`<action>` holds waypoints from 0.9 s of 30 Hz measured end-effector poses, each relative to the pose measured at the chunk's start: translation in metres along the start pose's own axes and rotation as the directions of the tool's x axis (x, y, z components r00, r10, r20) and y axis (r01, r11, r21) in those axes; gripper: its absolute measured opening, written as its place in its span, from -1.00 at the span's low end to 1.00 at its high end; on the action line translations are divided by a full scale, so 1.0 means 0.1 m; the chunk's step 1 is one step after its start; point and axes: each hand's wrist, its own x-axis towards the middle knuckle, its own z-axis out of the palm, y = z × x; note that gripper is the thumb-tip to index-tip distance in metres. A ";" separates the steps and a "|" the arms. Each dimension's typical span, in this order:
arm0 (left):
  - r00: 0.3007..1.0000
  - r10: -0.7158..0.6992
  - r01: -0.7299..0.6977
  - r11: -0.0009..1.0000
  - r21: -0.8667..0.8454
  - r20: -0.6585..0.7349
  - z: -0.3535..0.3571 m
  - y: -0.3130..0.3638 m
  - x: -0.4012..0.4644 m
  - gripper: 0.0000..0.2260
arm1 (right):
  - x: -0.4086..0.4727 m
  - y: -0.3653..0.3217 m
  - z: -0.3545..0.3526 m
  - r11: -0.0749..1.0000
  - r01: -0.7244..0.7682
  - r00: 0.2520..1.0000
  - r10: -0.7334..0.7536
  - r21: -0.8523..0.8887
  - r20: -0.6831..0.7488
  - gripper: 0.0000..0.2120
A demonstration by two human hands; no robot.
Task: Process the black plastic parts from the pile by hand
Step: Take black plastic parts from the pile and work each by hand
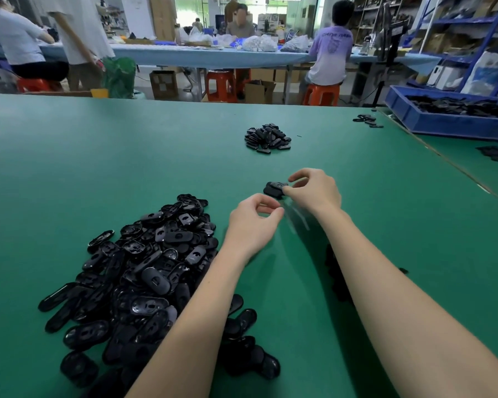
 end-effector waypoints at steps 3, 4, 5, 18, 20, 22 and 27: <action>0.999 0.041 -0.042 0.997 0.062 0.006 -0.02 0.01 0.01 -0.98 | -0.22 0.04 -0.09 0.999 0.022 1.000 -0.021 0.028 -0.020 -0.88; 0.998 0.058 -0.059 0.994 0.087 0.011 -0.03 0.01 0.02 -0.98 | -0.31 0.06 -0.11 0.999 0.027 0.999 -0.026 0.030 -0.020 -0.90; 0.997 0.076 -0.079 0.989 0.123 0.022 -0.04 0.01 0.03 -0.98 | -0.40 0.08 -0.12 0.999 0.034 0.999 -0.033 0.026 -0.017 -0.92; 0.983 0.164 -0.034 0.606 0.795 -0.083 -0.71 0.07 0.10 -0.66 | -0.95 -0.01 -0.06 0.983 0.181 0.976 -0.177 -0.020 0.123 -0.95; 0.992 0.073 0.043 0.558 0.829 -0.101 -0.78 0.02 0.10 -0.56 | -0.94 -0.01 -0.04 0.984 0.179 0.975 -0.177 -0.001 0.132 -0.94; 0.994 -0.039 0.104 0.526 0.844 -0.098 -0.81 -0.03 0.10 -0.49 | -0.94 -0.02 -0.03 0.983 0.181 0.973 -0.179 0.001 0.146 -0.93; 0.994 -0.089 0.099 0.399 0.912 -0.069 -0.77 -0.07 0.08 -0.54 | -0.96 -0.02 0.02 0.983 0.184 0.966 -0.180 -0.005 0.187 -0.93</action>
